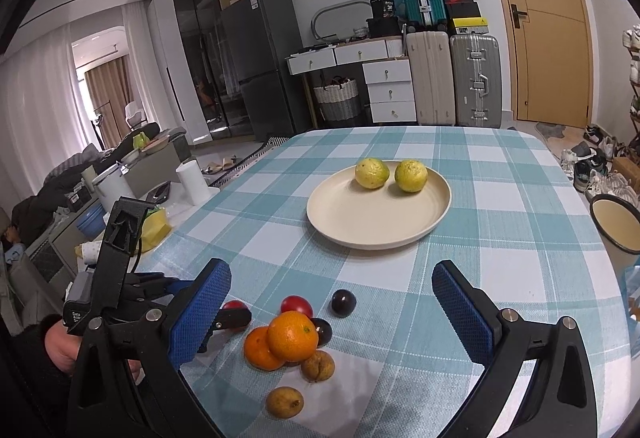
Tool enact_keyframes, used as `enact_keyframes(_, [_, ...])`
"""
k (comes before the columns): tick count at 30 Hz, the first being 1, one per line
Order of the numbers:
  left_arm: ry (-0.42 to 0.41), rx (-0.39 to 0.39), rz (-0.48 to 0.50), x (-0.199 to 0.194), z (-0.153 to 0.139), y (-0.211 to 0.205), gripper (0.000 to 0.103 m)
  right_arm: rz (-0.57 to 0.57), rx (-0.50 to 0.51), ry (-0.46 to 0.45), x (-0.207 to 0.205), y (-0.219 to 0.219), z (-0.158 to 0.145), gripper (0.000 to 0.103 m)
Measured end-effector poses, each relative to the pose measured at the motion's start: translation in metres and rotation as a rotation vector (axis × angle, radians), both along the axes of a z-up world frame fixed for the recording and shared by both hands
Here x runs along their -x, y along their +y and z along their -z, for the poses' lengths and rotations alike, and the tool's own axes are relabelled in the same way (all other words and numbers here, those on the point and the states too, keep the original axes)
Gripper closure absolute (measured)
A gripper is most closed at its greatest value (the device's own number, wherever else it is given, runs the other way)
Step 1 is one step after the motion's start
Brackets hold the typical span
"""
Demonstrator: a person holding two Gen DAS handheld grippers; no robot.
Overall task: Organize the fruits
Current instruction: 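Close the left tool on a red tomato while the right tool grasps an orange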
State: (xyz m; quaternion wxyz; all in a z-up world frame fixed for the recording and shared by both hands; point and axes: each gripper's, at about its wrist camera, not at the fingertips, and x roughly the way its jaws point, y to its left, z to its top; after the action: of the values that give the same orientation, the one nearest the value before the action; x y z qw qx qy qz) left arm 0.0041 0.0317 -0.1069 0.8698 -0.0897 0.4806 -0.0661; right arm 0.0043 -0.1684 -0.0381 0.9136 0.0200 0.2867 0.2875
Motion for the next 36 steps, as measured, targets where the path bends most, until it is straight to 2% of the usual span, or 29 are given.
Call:
enact_keyframes(1, [0.003, 0.018, 0.014, 0.0, 0.0, 0.0, 0.05, 0.001, -0.001, 0.0, 0.001, 0.0, 0.0, 0.0])
enact_keyframes(3, [0.011, 0.049, 0.044, 0.001, 0.0, -0.003, 0.069, 0.0, -0.003, 0.001, 0.001, -0.001, 0.0, 0.0])
enact_keyframes(5, [0.014, 0.049, 0.069, 0.001, 0.0, -0.007, 0.074, -0.003, -0.003, 0.003, 0.001, -0.001, 0.002, 0.0])
enact_keyframes(7, [0.008, 0.036, 0.08, 0.002, -0.001, -0.01, 0.074, -0.011, -0.004, 0.008, 0.002, -0.001, 0.003, 0.0])
enact_keyframes(14, [0.003, 0.066, 0.065, 0.005, -0.004, -0.004, 0.074, -0.052, 0.006, 0.038, 0.008, 0.003, 0.014, 0.0])
enact_keyframes(17, [-0.006, 0.069, 0.056, 0.007, -0.007, 0.0, 0.074, -0.072, 0.004, 0.074, 0.009, 0.006, 0.022, 0.0])
enact_keyframes(23, [-0.009, 0.074, 0.051, 0.008, -0.01, 0.005, 0.074, -0.088, -0.068, 0.198, -0.001, 0.006, 0.042, 0.001])
enact_keyframes(27, [-0.01, 0.076, 0.04, 0.009, -0.011, 0.008, 0.074, -0.098, -0.1, 0.257, -0.008, 0.009, 0.053, 0.014])
enact_keyframes(36, [0.001, 0.087, 0.033, 0.006, -0.008, 0.01, 0.074, -0.123, -0.113, 0.304, -0.01, 0.018, 0.064, 0.022])
